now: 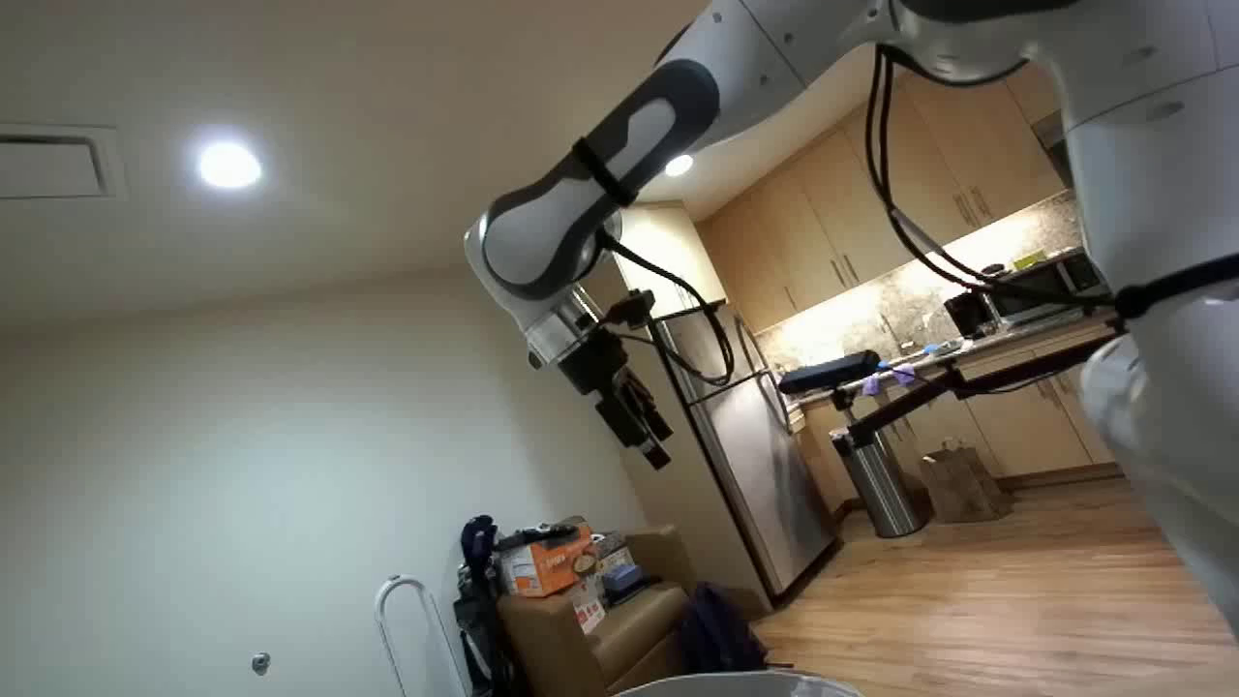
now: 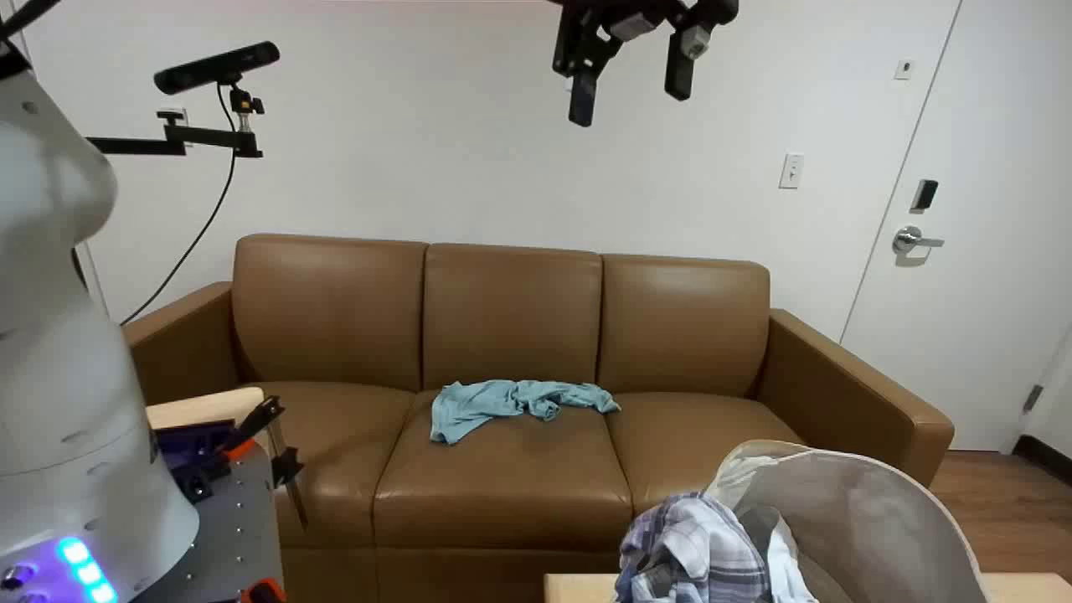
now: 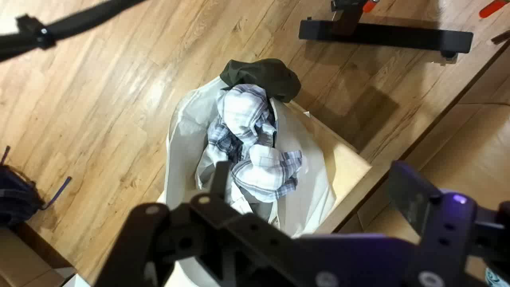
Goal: Take the checkered shirt out of the laundry bag and place it on the sofa
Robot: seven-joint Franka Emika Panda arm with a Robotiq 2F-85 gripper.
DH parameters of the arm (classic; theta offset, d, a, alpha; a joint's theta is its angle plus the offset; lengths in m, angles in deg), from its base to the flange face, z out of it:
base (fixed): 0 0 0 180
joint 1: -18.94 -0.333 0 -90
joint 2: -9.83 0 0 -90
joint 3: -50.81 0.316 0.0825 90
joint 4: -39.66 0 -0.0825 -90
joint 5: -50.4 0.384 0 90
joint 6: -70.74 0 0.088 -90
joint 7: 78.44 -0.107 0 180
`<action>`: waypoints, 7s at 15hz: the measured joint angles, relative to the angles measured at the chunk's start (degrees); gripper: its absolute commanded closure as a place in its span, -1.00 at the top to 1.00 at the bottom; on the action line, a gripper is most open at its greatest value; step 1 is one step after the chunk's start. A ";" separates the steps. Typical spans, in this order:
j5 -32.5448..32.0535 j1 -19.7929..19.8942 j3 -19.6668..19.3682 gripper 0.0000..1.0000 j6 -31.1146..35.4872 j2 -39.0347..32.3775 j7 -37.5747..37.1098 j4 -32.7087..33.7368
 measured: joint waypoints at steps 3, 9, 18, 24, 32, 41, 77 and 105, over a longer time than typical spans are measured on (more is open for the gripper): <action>0.05 -0.04 -0.16 1.00 0.04 -0.01 0.00 -0.08; 0.08 1.01 -5.36 1.00 8.78 -0.08 -0.02 -7.53; 2.55 3.73 -11.11 1.00 23.64 -2.20 1.29 -19.69; 2.54 3.73 -10.63 1.00 24.21 -1.97 1.17 -19.55; 5.59 5.71 -14.61 1.00 59.02 -2.61 3.28 -31.32; 35.76 -6.23 -29.06 1.00 89.75 -11.99 28.90 -46.30; 68.28 21.81 -2.94 1.00 61.50 -46.91 65.00 -12.13; 68.05 30.07 4.65 -0.82 69.83 -48.65 60.86 -8.56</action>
